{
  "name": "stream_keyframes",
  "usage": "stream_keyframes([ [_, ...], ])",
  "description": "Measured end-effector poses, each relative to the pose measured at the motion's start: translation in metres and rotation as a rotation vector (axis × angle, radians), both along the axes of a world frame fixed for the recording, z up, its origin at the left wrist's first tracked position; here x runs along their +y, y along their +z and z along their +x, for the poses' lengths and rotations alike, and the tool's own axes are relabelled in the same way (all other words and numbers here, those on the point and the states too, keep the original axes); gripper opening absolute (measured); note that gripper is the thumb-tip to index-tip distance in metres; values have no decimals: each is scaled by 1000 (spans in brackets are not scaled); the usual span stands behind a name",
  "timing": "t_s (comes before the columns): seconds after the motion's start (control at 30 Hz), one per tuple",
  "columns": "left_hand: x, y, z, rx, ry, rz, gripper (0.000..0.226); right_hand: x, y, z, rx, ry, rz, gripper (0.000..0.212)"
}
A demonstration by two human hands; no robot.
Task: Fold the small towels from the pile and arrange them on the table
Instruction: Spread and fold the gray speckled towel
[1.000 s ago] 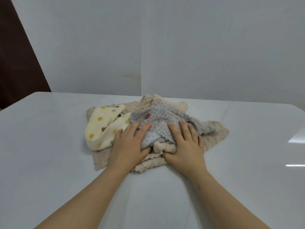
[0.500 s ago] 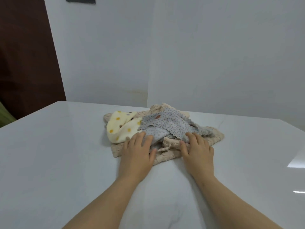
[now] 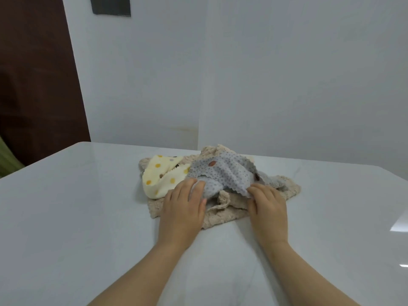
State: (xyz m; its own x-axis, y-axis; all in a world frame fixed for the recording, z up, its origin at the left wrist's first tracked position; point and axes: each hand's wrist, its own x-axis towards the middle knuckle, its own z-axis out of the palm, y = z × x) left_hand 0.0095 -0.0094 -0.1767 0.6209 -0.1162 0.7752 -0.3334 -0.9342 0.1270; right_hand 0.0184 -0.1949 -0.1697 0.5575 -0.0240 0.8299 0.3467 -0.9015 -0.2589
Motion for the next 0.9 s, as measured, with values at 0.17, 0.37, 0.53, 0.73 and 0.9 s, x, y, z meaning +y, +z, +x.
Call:
stream_keyframes([
  [0.17, 0, -1, -19, -17, -68, 30, 54, 8, -7, -47, -114, 159, -75, 23],
  [0.37, -4, -2, -44, -58, -137, 48, 59, 7, -2, -105, -18, 378, -81, 21],
  [0.53, 3, -3, -73, 18, -260, -33, 31, -1, 0, -119, 323, 333, 211, 14],
  [0.73, 16, 3, -83, 400, -313, -64, 31, -4, 2, -116, 503, 448, 325, 59],
  [0.9, 38, 20, -92, 842, -560, -34, 53, 2, 11, -117, 744, 565, 709, 46],
])
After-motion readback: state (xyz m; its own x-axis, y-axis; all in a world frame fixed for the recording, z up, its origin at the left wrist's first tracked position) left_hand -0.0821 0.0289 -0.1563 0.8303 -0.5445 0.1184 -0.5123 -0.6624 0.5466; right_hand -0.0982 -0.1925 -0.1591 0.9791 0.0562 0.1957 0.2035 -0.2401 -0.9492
